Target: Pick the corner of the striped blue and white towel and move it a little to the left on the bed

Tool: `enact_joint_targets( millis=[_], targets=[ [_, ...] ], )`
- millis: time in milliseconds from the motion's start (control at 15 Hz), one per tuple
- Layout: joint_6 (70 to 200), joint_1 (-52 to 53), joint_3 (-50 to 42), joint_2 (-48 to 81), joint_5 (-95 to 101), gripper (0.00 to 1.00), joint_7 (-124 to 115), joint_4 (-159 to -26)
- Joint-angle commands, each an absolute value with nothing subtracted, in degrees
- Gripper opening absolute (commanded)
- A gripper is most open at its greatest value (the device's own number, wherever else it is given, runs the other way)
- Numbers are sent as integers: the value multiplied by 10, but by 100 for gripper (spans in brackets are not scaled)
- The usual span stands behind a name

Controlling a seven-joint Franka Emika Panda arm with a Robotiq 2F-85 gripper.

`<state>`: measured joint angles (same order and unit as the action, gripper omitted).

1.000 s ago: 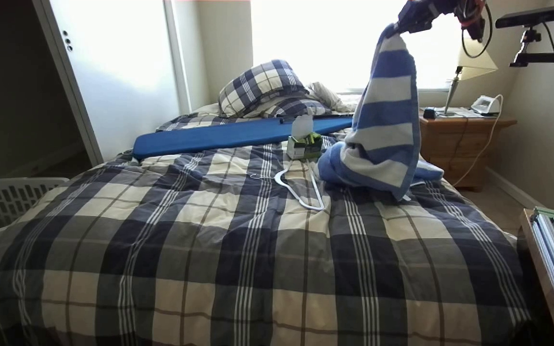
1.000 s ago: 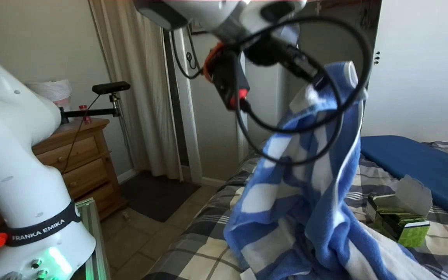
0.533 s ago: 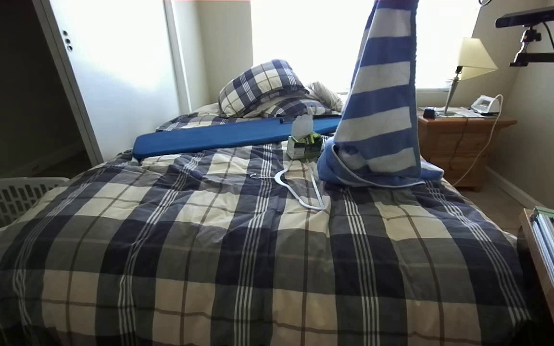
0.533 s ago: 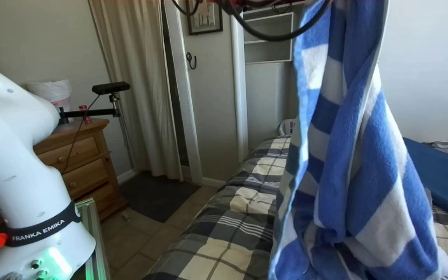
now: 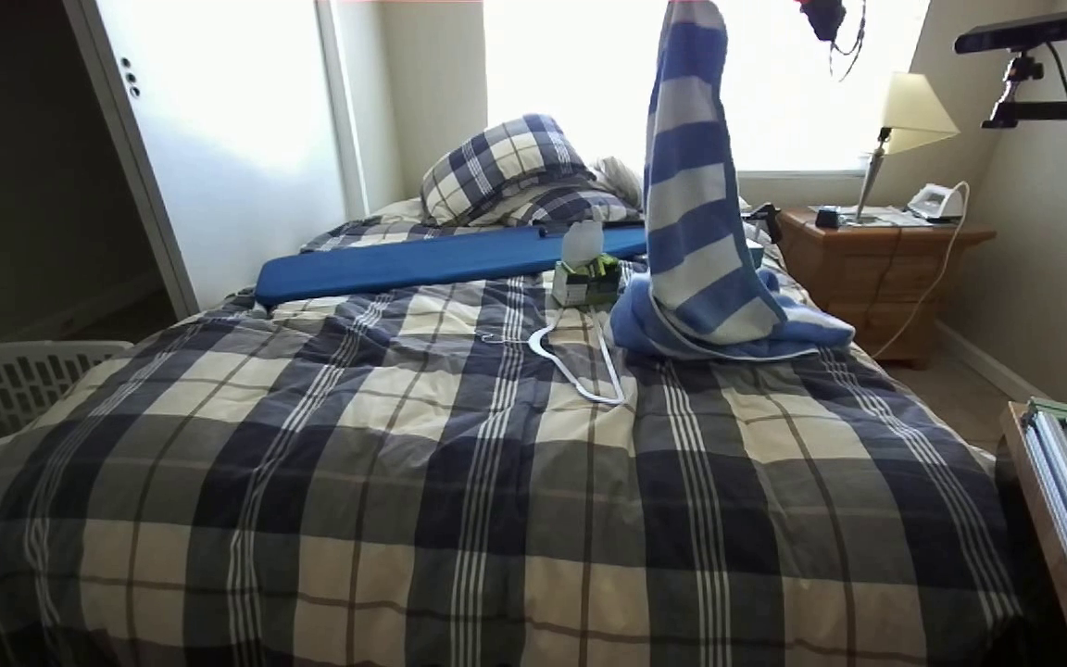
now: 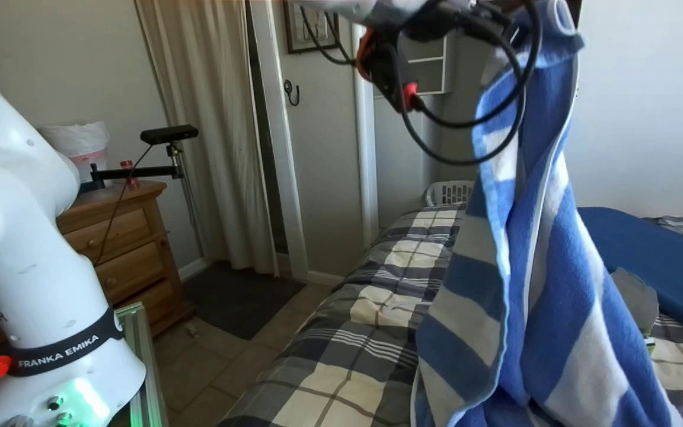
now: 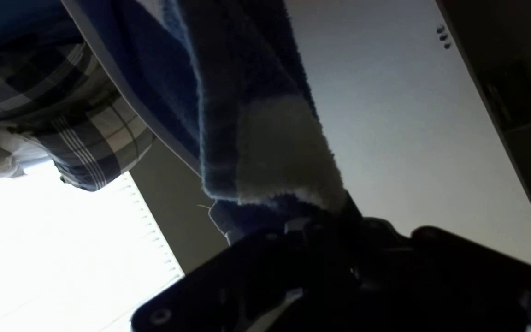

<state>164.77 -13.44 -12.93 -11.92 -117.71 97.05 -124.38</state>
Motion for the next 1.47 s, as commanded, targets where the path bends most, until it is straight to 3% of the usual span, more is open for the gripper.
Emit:
enact_joint_targets(
  millis=[0, 333, 400, 467, 800, 867, 1000, 1133, 1400],
  targets=[
    [1611, -132, -113, -17, -1269, 2, 1072, -1218],
    [1523, -110, -90, 132, -1361, 2, 1169, -1178],
    [1537, -119, -96, 73, -1334, 2, 1143, -1220],
    [1531, -115, -93, 94, -1336, 8, 1146, -1215],
    [1532, -118, -97, 86, -1336, 8, 1145, -1213],
    [1532, -118, -97, 85, -1336, 2, 1145, -1213],
    [1584, -104, -103, 147, -1442, 2, 1233, -1143],
    [1617, -88, -126, 208, -1528, 2, 1306, -1072],
    [1660, -6, -255, 317, -1446, 2, 1183, -954]
  ],
)
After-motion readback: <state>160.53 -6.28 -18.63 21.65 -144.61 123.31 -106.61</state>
